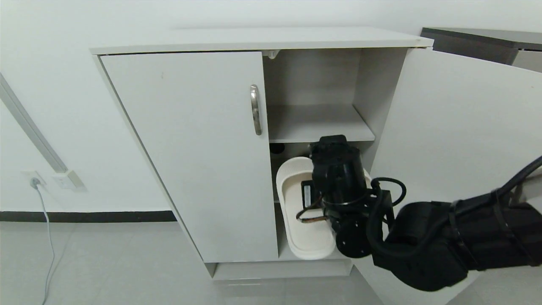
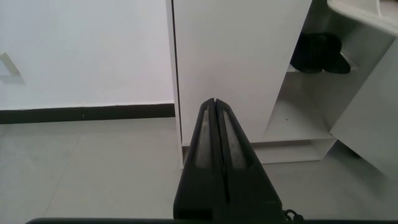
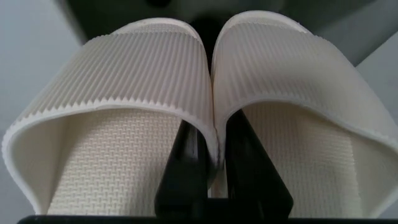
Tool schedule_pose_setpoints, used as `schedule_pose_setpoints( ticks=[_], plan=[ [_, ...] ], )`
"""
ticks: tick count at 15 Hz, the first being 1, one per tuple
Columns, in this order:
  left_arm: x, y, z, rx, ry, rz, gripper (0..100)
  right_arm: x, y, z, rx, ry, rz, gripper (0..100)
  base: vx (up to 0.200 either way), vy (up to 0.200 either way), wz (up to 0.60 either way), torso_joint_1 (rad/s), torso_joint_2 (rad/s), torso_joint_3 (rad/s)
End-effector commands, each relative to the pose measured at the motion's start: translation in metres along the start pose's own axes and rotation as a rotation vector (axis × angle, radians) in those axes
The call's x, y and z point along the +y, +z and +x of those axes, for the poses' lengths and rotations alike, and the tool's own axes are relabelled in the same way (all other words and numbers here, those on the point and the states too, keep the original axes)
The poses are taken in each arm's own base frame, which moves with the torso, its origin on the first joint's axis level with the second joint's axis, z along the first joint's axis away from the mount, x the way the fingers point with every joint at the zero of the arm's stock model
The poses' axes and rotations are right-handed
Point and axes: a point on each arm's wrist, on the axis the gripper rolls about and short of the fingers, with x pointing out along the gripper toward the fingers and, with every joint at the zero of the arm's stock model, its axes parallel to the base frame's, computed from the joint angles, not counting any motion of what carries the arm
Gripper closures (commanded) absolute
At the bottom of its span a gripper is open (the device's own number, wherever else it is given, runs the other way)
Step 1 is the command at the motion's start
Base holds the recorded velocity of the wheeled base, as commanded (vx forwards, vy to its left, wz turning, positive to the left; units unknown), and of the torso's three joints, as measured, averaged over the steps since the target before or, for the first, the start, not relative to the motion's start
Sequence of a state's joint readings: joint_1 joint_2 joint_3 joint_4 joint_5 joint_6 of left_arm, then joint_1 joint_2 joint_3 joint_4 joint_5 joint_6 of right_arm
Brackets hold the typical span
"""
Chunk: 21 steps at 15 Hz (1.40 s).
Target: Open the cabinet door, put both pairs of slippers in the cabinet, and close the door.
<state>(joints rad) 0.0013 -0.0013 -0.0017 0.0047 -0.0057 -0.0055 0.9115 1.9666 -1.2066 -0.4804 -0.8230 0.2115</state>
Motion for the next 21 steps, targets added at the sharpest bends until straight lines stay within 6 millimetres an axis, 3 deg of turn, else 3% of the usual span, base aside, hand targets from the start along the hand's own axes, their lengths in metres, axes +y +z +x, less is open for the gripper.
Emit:
schedule_pose_setpoints(
  ticks=[1,6,11,21],
  plan=[
    [0.000,0.000,0.000,0.001,0.000,-0.001,100,0.008,0.033,0.014,-0.045,-0.077,0.057,100,0.000,0.000,0.00,0.000,0.00,0.000],
    [0.000,0.000,0.000,0.001,0.000,-0.001,100,-0.002,0.051,0.017,-0.072,-0.098,0.046,100,0.000,0.000,0.00,0.000,0.00,0.000],
    [0.000,0.000,0.000,0.001,-0.002,-0.001,100,-0.002,0.051,0.017,-0.072,-0.096,0.047,100,0.000,0.000,0.00,0.000,0.00,0.000],
    [0.000,0.000,0.000,0.001,0.000,-0.001,100,-0.003,0.048,0.017,-0.066,-0.096,0.040,100,0.200,0.000,0.00,0.002,0.00,0.002]
  ],
)
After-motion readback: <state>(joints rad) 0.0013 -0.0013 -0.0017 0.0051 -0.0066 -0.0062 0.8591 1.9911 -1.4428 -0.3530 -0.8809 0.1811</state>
